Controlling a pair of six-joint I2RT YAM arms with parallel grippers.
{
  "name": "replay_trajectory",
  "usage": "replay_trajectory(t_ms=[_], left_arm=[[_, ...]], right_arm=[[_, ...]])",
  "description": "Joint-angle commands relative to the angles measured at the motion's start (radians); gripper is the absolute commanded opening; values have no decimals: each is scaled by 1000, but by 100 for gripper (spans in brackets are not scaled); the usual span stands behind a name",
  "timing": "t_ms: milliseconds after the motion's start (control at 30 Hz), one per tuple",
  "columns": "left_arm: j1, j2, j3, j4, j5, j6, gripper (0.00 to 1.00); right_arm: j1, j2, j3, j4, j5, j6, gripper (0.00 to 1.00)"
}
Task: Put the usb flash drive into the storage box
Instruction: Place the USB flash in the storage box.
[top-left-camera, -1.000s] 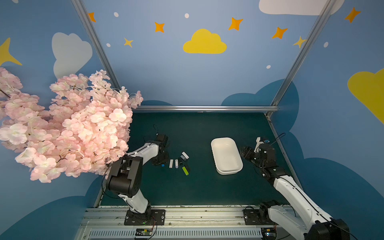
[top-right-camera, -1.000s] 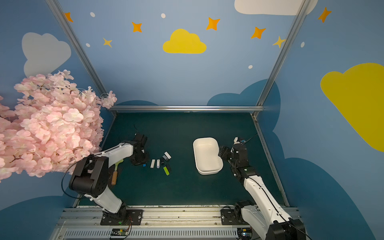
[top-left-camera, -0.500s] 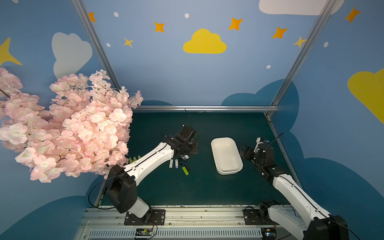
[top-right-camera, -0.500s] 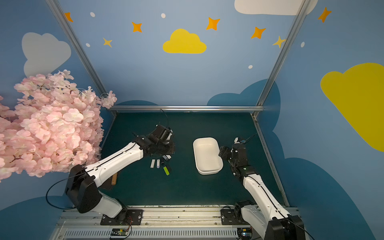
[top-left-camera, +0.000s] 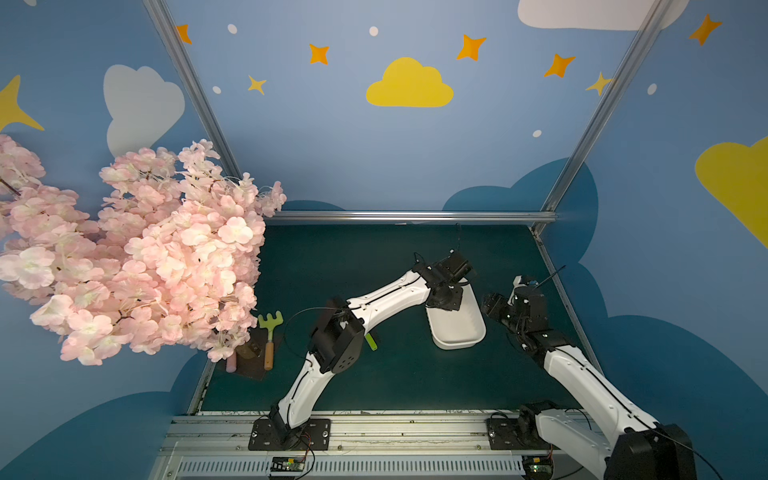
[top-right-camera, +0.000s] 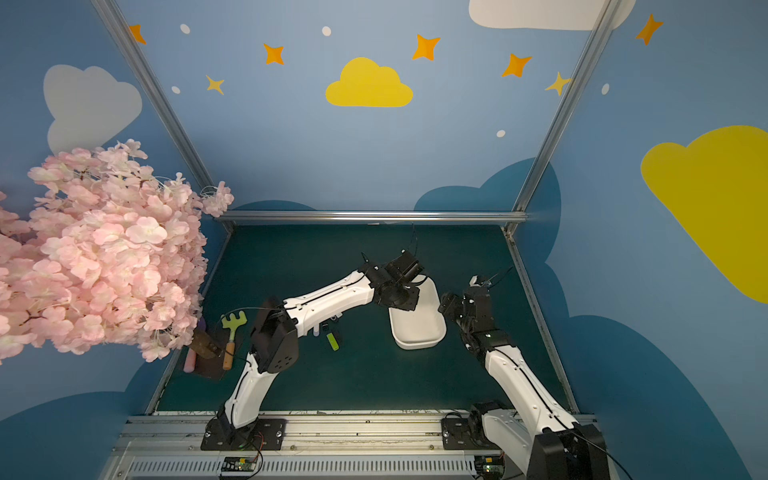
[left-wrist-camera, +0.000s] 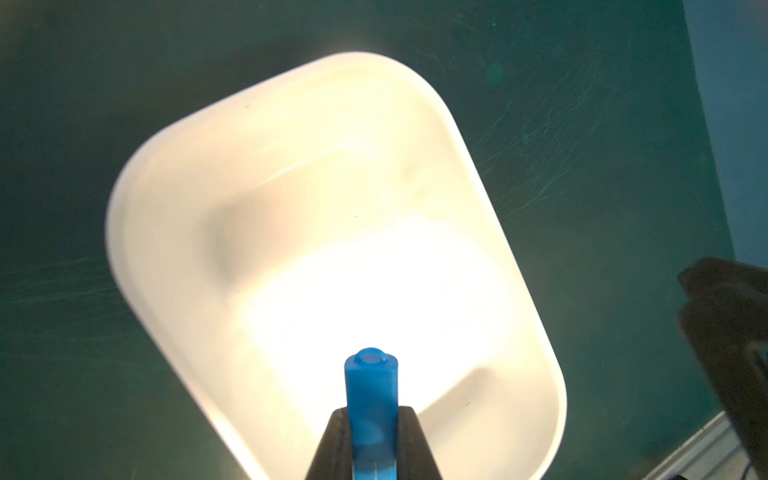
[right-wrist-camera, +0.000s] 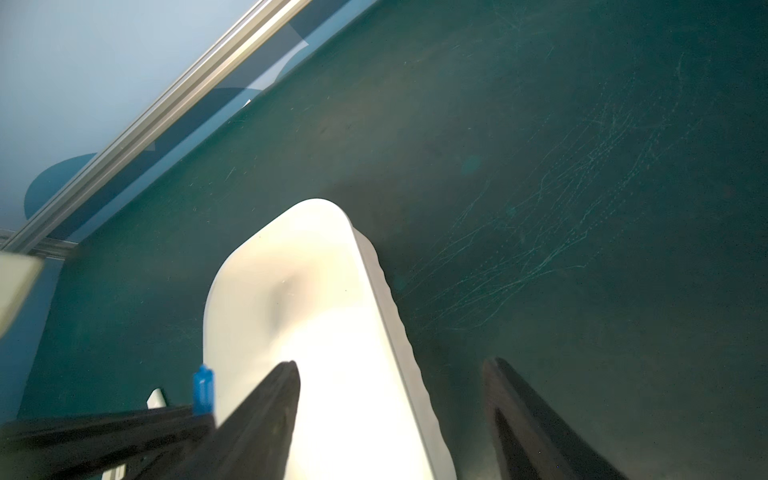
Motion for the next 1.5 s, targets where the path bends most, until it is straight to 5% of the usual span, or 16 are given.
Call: replay_trajectory(t_ms=[0,467,833,1233,1300,1467], left_arm=[[-2,80,100,-105,-27,5,10],[-6,258,242,-151,-54,-1,11],[10,340,374,-210,-223,51,13],[46,404,448,-247,-224,78,19],[46,400,448,-247,-231,77,23],[41,388,449,-242,-231,81,51]], right_arm=[[-7,7,1,-4,26,10,73],[-11,35,2,-1,27,26,73],[-13,39,10,-11,12,31,73],[-15,23,10,-16,0,33,73],[-17,22,9,-15,1,33,73],[-16,25,10,-16,-5,35,73]])
